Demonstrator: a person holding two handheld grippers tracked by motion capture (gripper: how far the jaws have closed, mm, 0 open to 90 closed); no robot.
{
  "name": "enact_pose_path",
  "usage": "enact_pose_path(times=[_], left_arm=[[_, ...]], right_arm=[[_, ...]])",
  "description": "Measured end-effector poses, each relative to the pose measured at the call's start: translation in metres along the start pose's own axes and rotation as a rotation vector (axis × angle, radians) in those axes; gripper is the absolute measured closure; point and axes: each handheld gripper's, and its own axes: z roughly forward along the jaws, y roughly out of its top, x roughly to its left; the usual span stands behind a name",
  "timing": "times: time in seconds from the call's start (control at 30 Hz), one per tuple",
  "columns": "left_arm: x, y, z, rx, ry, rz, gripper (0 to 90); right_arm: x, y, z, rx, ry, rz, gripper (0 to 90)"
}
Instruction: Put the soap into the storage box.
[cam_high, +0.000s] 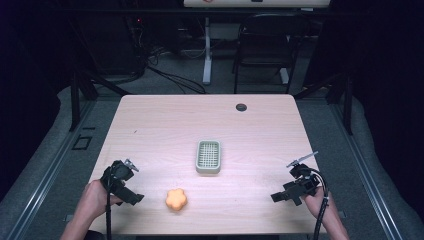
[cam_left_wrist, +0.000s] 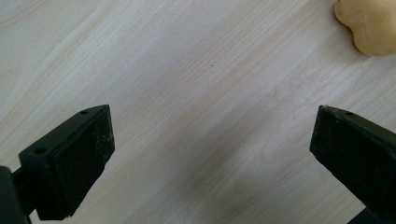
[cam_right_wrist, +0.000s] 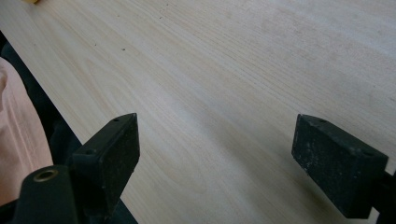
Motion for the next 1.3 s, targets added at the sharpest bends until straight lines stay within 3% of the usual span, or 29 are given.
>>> enact_pose_path(times=[0.13,0.17,0.5,0.53,0.7,1.3], left_arm=[[-0.001,0.001,-0.001,-0.003,-0.001,0.004,0.3],[-0.001,0.001,-0.001,-0.005,-0.002,0.003,0.3],[-0.009,0.005,-0.007,-0.008,-0.017,0.021,0.3],[-0.012,0.007,-0.009,-0.012,-0.019,0.029,0.2],[-0.019,0.012,-0.012,-0.014,-0.033,0.044,0.2],[-0.055,0.035,-0.007,0.004,-0.065,0.158,0.0]], right_arm=[[0.0,0.0,0.0,0.002,0.002,-0.003,15.0],[-0.001,0.001,-0.002,0.025,0.004,-0.024,15.0],[-0.001,0.001,-0.001,0.027,0.01,-0.025,15.0],[0.001,0.0,0.0,0.004,0.003,-0.006,15.0],[0.0,0.002,-0.001,0.023,0.014,-0.02,15.0],[0.0,0.002,-0.001,0.035,0.012,-0.026,15.0]])
